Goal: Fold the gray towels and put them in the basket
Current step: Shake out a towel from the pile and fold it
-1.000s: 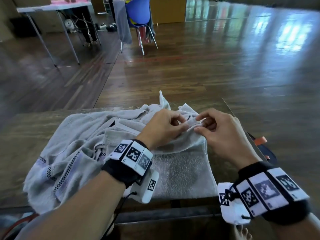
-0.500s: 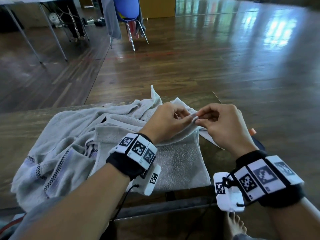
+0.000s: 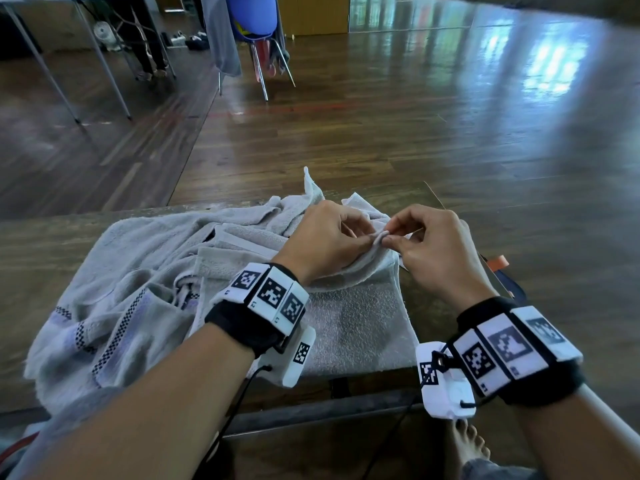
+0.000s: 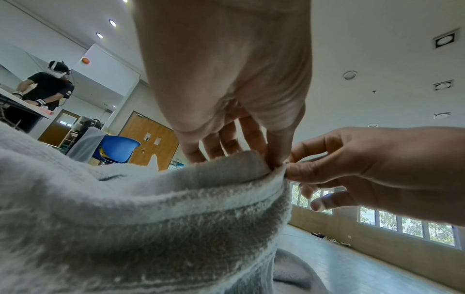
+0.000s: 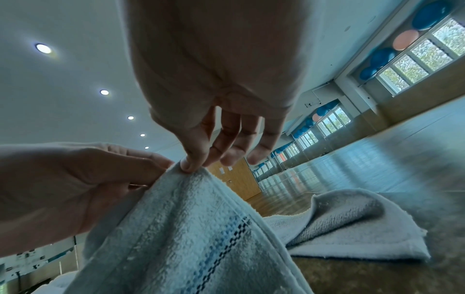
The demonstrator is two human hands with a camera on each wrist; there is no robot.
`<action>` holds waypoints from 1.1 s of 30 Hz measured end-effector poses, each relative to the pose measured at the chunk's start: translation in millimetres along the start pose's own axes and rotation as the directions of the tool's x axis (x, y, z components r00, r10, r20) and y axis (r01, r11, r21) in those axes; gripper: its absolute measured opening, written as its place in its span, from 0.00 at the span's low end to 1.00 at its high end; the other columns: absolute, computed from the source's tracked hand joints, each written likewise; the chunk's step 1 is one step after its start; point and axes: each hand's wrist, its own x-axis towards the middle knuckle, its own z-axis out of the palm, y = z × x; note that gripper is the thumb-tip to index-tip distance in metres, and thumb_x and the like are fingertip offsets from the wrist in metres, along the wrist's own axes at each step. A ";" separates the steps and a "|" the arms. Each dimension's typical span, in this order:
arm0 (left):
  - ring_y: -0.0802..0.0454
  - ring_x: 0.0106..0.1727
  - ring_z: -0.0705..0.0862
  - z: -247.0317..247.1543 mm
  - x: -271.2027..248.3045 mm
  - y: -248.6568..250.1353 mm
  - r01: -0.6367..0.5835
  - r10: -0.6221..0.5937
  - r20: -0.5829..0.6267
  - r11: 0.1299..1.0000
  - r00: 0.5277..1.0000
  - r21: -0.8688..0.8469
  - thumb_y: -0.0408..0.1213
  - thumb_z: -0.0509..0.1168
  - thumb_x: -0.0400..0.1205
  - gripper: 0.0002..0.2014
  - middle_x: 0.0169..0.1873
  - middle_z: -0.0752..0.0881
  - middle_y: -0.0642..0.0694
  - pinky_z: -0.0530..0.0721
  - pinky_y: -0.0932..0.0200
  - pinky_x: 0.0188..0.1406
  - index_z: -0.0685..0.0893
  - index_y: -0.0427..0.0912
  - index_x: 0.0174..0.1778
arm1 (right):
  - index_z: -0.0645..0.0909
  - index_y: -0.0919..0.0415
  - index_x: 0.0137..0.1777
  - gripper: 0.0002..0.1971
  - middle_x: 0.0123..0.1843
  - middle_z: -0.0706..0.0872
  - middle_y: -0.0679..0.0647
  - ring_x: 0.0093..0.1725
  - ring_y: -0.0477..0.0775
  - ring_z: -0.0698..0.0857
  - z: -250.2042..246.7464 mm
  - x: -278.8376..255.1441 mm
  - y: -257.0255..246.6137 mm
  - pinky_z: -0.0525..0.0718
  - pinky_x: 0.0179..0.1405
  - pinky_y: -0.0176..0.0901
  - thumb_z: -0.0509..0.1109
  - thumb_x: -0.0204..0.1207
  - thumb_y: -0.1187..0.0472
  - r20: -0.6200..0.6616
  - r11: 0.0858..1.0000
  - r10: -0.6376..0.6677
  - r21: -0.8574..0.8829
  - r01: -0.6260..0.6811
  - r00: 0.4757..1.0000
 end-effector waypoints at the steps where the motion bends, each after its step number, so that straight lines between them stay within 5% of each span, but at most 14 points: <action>1: 0.64 0.30 0.86 0.6 0.4 -0.9 0.000 0.000 0.001 1.000 1.000 0.000 0.44 0.77 0.76 0.05 0.29 0.90 0.56 0.80 0.71 0.30 0.91 0.51 0.36 | 0.87 0.45 0.39 0.07 0.37 0.90 0.38 0.31 0.39 0.81 0.5 -0.3 0.0 0.88 0.46 0.54 0.83 0.70 0.55 -0.003 1.000 -0.003 0.008 0.003 1.000; 5: 0.69 0.28 0.85 2.7 0.5 -3.1 -0.010 0.010 -0.002 1.000 1.000 0.002 0.41 0.76 0.77 0.04 0.26 0.88 0.62 0.74 0.79 0.30 0.92 0.51 0.36 | 0.86 0.47 0.45 0.10 0.37 0.90 0.43 0.33 0.42 0.81 0.9 -0.8 -0.5 0.88 0.46 0.54 0.84 0.69 0.58 -0.006 0.999 -0.012 0.033 0.012 1.000; 15: 0.69 0.28 0.85 1.4 -0.8 -0.1 -0.024 0.024 0.015 1.000 1.000 -0.004 0.38 0.75 0.77 0.02 0.27 0.88 0.63 0.75 0.78 0.31 0.93 0.48 0.40 | 0.89 0.44 0.47 0.05 0.46 0.90 0.41 0.39 0.41 0.83 -2.3 -2.7 -2.0 0.86 0.50 0.50 0.81 0.74 0.55 0.058 0.998 -0.042 -0.044 0.044 0.997; 17: 0.69 0.27 0.84 0.5 -1.4 0.8 -0.011 0.010 0.026 1.000 1.000 0.003 0.39 0.75 0.77 0.01 0.27 0.87 0.61 0.75 0.78 0.29 0.93 0.49 0.42 | 0.89 0.44 0.49 0.05 0.50 0.89 0.40 0.42 0.42 0.85 -2.6 -3.4 -2.7 0.84 0.51 0.49 0.79 0.76 0.55 0.091 0.996 -0.054 -0.065 0.060 0.994; 23: 0.62 0.30 0.85 0.1 -2.7 4.4 0.042 -0.042 0.016 0.999 0.999 0.035 0.49 0.74 0.79 0.08 0.30 0.88 0.55 0.84 0.66 0.31 0.91 0.49 0.41 | 0.87 0.46 0.44 0.03 0.38 0.89 0.38 0.40 0.41 0.86 -2.0 -0.7 -2.8 0.87 0.50 0.52 0.78 0.74 0.54 0.074 0.997 -0.054 -0.057 0.058 0.996; 29: 0.62 0.29 0.81 -2.8 -3.7 8.5 0.051 -0.051 0.004 0.999 0.999 -0.019 0.47 0.73 0.78 0.09 0.32 0.87 0.53 0.81 0.65 0.32 0.86 0.46 0.43 | 0.86 0.47 0.44 0.02 0.39 0.89 0.40 0.41 0.44 0.86 -0.5 -1.6 -3.5 0.87 0.49 0.53 0.76 0.76 0.52 0.057 0.997 -0.057 -0.047 0.059 0.997; 33: 0.61 0.29 0.78 -3.4 -7.6 12.8 0.032 -0.031 0.040 0.999 0.999 -0.025 0.58 0.71 0.73 0.16 0.32 0.85 0.51 0.82 0.59 0.31 0.82 0.48 0.41 | 0.86 0.48 0.44 0.02 0.39 0.89 0.42 0.40 0.43 0.86 -0.7 0.1 -2.6 0.87 0.47 0.48 0.76 0.76 0.54 0.033 0.997 -0.059 -0.041 0.061 0.998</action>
